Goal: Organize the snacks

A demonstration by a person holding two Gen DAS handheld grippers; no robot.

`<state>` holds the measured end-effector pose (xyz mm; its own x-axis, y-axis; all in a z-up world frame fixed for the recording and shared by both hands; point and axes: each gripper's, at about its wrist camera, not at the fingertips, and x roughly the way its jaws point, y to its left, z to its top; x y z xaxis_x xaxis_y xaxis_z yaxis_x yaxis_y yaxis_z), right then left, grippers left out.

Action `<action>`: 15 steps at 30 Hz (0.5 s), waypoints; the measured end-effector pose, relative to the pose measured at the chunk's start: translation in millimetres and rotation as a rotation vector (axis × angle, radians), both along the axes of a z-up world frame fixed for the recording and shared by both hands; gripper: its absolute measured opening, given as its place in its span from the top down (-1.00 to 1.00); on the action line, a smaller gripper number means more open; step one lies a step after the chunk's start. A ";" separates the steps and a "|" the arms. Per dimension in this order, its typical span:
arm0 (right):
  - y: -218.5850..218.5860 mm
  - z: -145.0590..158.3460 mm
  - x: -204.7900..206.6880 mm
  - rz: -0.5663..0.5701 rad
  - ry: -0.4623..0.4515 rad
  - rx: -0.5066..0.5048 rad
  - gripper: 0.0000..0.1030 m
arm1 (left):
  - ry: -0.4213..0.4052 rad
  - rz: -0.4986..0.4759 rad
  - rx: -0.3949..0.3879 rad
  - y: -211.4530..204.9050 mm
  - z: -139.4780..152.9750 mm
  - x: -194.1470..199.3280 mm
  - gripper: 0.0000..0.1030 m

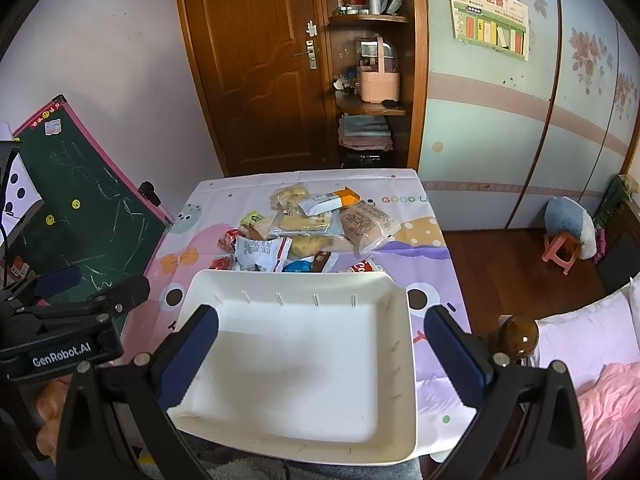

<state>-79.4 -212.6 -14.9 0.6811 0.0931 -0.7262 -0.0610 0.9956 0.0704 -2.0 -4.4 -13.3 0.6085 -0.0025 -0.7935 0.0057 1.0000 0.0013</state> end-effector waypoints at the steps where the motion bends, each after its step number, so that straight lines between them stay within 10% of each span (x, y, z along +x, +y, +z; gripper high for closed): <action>1: 0.5 -0.5 0.1 0.001 0.002 0.001 -1.00 | 0.001 0.000 0.001 0.4 0.6 0.6 -0.99; 15: 0.7 -3.6 0.5 0.009 0.014 0.016 -1.00 | 0.004 0.001 0.003 -0.6 0.4 0.9 -0.99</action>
<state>-79.0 -211.9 -18.4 0.6703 0.1107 -0.7338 -0.0691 0.9938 0.0868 -1.1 -5.0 -12.9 0.6055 0.0010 -0.7958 0.0043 1.0000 0.0045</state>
